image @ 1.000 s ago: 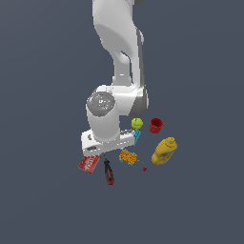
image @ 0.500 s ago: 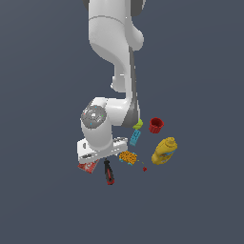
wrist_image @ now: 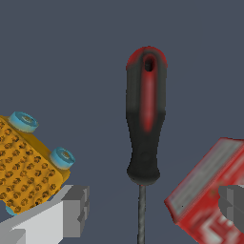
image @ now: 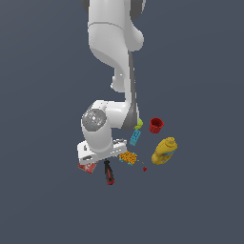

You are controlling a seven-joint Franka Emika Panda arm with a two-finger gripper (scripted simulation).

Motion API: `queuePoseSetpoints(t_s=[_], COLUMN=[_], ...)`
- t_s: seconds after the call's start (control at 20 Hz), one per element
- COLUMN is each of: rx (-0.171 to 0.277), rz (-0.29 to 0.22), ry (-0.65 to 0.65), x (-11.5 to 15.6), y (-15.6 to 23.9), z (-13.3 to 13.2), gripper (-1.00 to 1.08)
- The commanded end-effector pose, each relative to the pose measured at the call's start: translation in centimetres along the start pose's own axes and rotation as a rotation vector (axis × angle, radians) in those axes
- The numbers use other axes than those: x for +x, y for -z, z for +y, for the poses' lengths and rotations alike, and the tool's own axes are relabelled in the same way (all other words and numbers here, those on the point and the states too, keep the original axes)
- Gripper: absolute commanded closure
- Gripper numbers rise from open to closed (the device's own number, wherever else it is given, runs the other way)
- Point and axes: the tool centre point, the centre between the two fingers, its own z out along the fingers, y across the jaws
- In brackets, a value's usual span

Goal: Pick up a designated object from a clutter of objects.

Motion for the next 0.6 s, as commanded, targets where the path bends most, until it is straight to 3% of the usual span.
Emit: queuePoseSetpoints(t_s=[0.0, 0.5, 0.55], rx=[0.0, 0.0, 0.0], rz=[-0.001, 0.0, 0.0], ry=[0.001, 0.002, 0.002], x=[-0.1, 0.0, 0.0], y=[-1.1, -4.1, -4.1], z=[0.0, 0.1, 0.1], gripper=[-0.92, -0.92, 1.08])
